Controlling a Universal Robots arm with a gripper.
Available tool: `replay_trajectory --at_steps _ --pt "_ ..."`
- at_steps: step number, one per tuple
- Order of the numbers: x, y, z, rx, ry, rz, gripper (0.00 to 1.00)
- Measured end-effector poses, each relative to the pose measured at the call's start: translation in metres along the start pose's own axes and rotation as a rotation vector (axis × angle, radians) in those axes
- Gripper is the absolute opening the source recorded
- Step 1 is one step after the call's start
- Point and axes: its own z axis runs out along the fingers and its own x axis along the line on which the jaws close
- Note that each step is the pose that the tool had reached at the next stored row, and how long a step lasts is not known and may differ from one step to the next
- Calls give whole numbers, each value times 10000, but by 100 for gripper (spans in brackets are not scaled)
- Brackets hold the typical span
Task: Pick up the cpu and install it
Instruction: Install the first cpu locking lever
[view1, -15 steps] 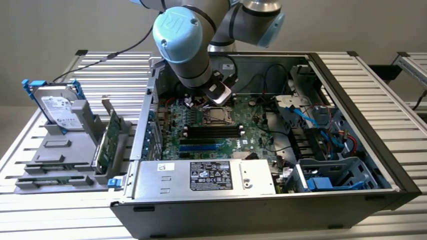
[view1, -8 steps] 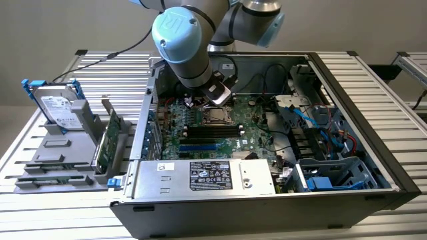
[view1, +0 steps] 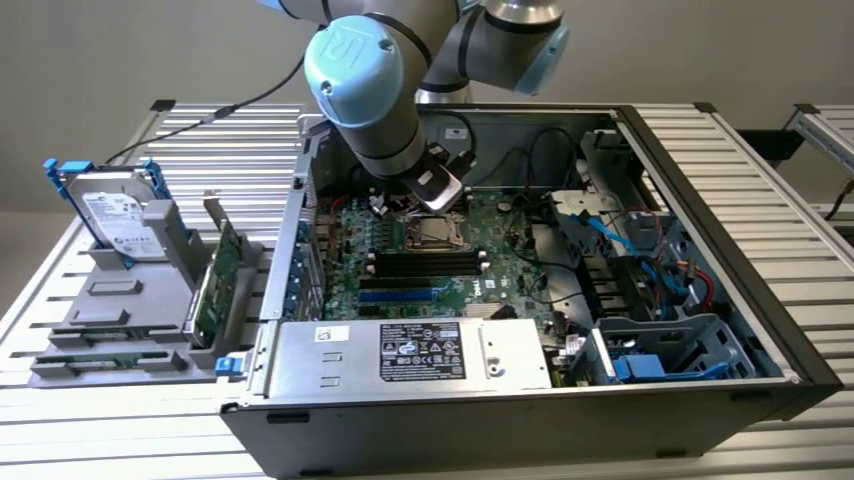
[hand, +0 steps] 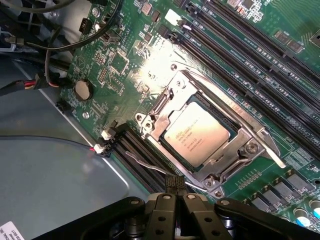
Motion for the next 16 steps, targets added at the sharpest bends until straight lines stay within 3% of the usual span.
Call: replay_trajectory --at_steps 5,16 --pt "23 -34 37 3 11 4 11" --pt "-5 3 23 4 17 20 11"
